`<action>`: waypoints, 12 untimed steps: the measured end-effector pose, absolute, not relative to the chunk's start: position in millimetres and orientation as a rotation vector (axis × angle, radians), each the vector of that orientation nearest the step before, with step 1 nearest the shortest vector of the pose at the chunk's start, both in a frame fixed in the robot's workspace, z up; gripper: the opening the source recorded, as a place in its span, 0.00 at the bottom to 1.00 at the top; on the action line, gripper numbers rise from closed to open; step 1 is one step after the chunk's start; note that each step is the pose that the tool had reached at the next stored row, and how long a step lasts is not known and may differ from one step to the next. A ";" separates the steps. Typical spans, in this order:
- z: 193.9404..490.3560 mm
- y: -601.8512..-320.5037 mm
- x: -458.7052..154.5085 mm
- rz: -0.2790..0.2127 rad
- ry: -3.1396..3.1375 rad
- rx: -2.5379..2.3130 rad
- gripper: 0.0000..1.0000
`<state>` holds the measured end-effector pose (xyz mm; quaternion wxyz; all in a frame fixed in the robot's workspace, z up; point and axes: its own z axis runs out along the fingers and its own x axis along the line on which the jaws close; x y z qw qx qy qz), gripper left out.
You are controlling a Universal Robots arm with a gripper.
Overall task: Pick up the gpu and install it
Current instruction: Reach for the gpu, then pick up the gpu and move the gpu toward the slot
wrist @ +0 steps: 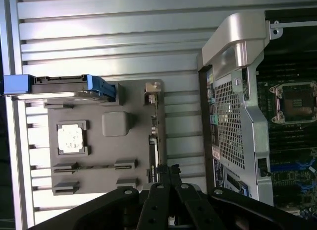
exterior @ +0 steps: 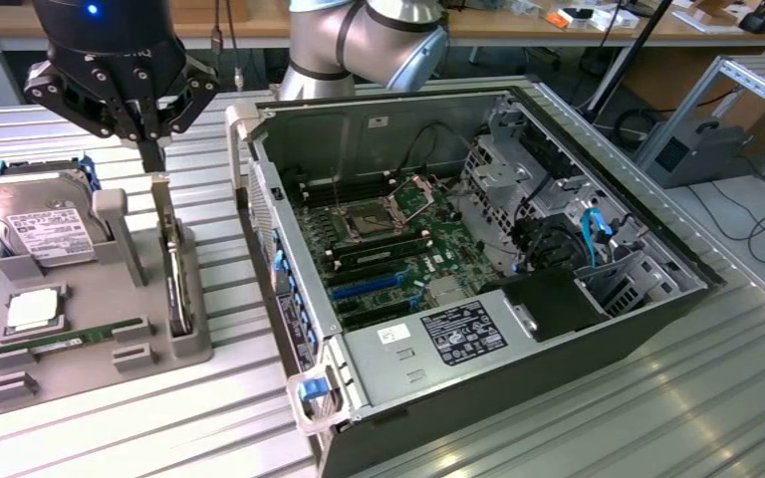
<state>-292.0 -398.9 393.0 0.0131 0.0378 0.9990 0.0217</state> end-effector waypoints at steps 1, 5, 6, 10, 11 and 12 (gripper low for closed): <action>393.0 -398.9 -292.1 0.068 3.112 0.118 0.11; 393.0 -398.9 -292.1 0.068 3.112 0.118 0.11; 393.1 -398.9 -292.1 0.068 3.113 0.118 0.11; 393.0 -399.0 -292.1 0.068 3.113 0.118 0.11; 393.0 -398.9 -292.1 0.068 3.112 0.118 0.11; 393.0 -398.9 -292.1 0.068 3.113 0.118 0.11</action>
